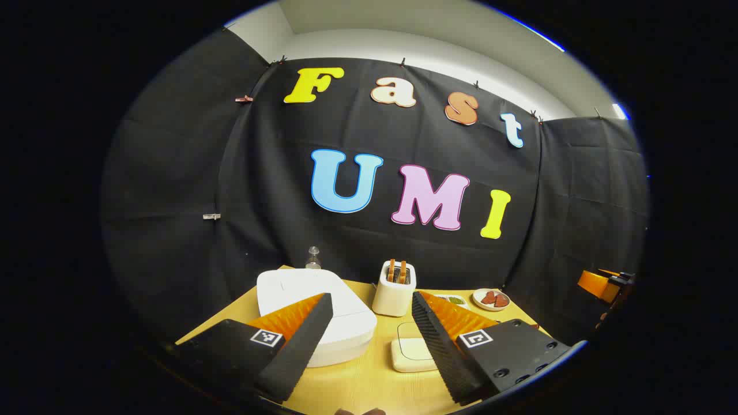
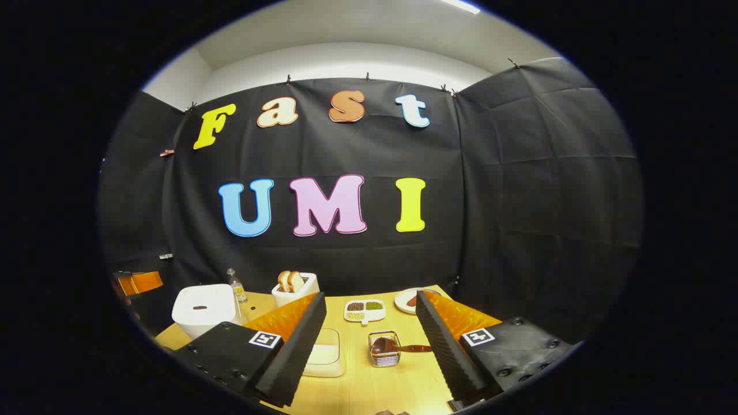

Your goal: Close the left gripper, press the button to open the rice cooker; take a wooden spoon from the chopstick holder with the right hand, scoop a spoonful of rice and pour it into the rice cooker, then put the wooden spoon back into the chopstick holder.

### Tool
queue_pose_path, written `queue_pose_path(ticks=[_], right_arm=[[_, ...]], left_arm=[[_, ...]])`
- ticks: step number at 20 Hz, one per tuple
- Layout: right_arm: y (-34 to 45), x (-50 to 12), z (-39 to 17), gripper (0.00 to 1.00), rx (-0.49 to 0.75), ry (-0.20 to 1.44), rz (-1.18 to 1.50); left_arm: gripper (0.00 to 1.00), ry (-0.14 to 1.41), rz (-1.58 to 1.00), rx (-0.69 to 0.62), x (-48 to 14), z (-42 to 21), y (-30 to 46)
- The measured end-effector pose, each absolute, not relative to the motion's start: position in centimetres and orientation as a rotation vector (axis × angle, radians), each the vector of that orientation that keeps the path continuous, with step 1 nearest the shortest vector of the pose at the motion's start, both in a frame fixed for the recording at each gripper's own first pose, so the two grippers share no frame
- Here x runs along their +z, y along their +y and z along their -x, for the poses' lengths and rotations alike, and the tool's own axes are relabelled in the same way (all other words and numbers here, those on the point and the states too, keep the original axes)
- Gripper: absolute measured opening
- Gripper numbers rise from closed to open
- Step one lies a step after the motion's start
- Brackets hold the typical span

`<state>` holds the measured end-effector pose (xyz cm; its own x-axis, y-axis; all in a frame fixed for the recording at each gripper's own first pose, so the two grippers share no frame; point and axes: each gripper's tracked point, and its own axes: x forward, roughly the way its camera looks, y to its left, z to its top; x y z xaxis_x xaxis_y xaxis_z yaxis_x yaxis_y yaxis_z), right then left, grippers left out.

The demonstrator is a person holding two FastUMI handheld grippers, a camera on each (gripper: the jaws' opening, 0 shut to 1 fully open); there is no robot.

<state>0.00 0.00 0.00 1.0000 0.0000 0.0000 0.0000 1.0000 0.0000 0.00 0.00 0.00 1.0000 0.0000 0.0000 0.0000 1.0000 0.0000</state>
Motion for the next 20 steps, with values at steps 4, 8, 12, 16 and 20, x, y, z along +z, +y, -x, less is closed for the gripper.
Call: queue_pose_path(ticks=[4,8,12,16,20], right_arm=[[0.5,-0.6,0.3,0.98,-0.004,0.010,-0.003],[1.1,-1.0,0.5,0.98,-0.009,0.028,-0.011],[1.0,0.0,1.1,0.98,-0.032,0.012,-0.004],[1.2,-0.7,0.7,0.97,-0.039,0.032,0.005],[1.7,-0.6,0.2,0.97,-0.039,0.036,-0.018]], left_arm=[[0.95,0.001,-0.019,-0.016,-0.1,0.1,0.0],[0.95,0.012,-0.028,-0.021,-0.5,0.4,0.5],[0.95,0.023,-0.049,-0.051,-0.7,0.4,0.5],[0.96,0.026,-0.038,-0.051,-0.4,0.0,0.6],[0.95,0.029,-0.047,-0.046,-0.2,-0.6,1.2]])
